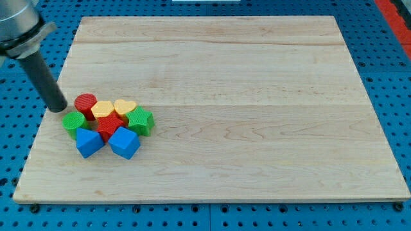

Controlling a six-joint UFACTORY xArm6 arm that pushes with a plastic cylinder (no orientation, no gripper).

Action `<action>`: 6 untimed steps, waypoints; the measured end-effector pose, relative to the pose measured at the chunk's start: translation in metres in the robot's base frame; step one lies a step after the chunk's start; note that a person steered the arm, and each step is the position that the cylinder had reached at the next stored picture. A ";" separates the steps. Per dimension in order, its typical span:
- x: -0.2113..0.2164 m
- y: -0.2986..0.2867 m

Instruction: Slide the blue triangle slightly towards the blue cube

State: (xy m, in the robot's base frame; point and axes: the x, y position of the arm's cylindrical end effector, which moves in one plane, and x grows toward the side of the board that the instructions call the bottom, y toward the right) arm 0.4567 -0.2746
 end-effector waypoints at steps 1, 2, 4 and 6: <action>0.028 -0.021; 0.045 0.004; 0.084 0.022; 0.090 0.050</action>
